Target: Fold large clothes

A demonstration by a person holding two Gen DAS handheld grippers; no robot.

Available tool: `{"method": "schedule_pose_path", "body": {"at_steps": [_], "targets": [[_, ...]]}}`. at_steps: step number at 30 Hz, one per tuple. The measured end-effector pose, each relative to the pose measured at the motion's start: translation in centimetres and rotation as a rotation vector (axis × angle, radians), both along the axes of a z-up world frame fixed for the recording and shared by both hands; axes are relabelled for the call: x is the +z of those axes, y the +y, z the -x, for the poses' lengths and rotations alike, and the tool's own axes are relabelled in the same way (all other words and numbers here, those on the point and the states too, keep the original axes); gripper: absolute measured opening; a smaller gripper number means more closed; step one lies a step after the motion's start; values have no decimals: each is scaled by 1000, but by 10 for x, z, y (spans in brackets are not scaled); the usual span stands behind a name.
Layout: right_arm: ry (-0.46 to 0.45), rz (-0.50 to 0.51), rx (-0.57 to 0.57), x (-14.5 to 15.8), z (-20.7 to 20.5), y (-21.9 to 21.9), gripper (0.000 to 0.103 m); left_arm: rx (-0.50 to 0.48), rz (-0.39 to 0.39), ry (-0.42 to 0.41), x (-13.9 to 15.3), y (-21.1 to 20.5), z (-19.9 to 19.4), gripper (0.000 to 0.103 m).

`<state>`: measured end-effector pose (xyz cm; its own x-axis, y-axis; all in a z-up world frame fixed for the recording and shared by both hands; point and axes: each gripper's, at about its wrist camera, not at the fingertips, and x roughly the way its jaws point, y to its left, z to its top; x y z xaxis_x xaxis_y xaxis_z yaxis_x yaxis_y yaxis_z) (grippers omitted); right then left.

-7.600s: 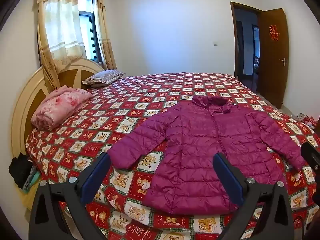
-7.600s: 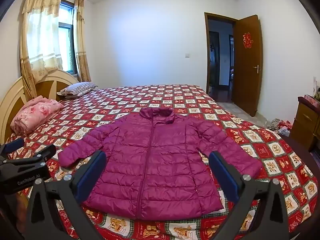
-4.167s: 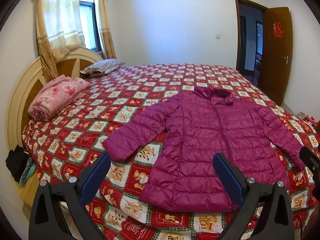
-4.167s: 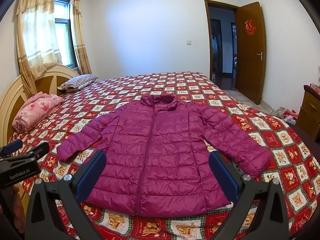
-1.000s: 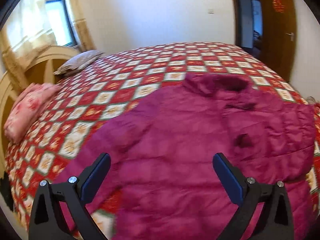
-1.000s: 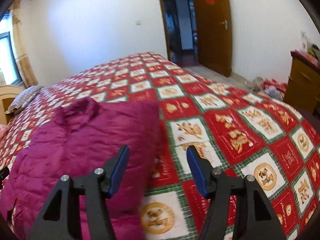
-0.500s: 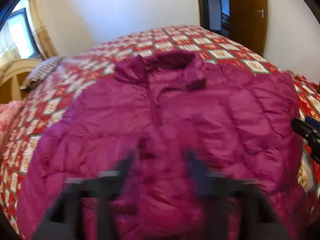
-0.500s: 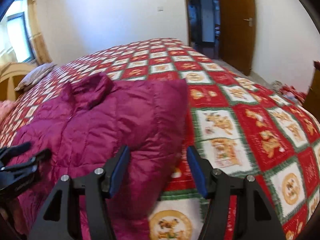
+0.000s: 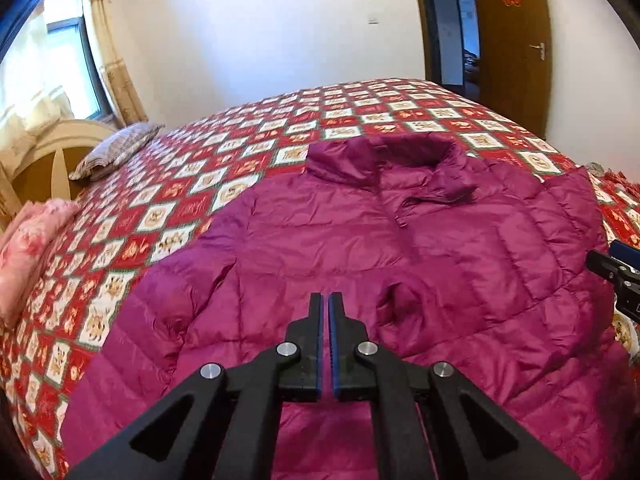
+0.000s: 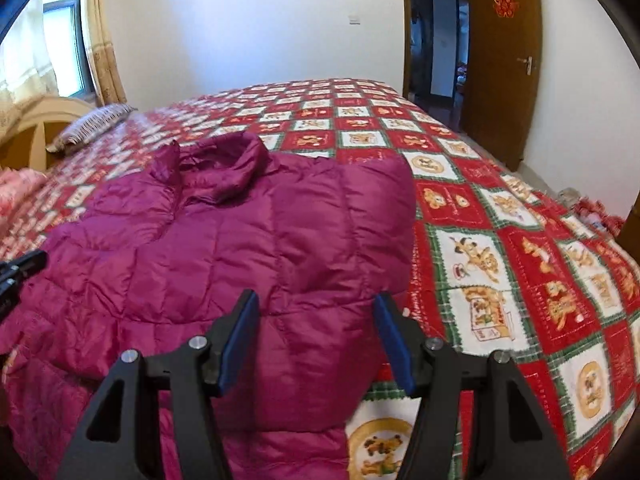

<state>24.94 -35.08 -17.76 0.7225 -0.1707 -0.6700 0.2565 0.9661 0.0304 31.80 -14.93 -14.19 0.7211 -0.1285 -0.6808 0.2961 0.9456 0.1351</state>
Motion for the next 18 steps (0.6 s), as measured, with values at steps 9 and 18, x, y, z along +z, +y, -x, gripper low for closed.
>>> {"method": "schedule_pose_path", "body": {"at_steps": [9,18], "targets": [[-8,-24,-35,-4,15,-12,64,-50,240,138,-3,-11,-6,3],[-24,-40,-38,-11,22,-18,64,-92,295,175,-3,-36,-4,94]]}}
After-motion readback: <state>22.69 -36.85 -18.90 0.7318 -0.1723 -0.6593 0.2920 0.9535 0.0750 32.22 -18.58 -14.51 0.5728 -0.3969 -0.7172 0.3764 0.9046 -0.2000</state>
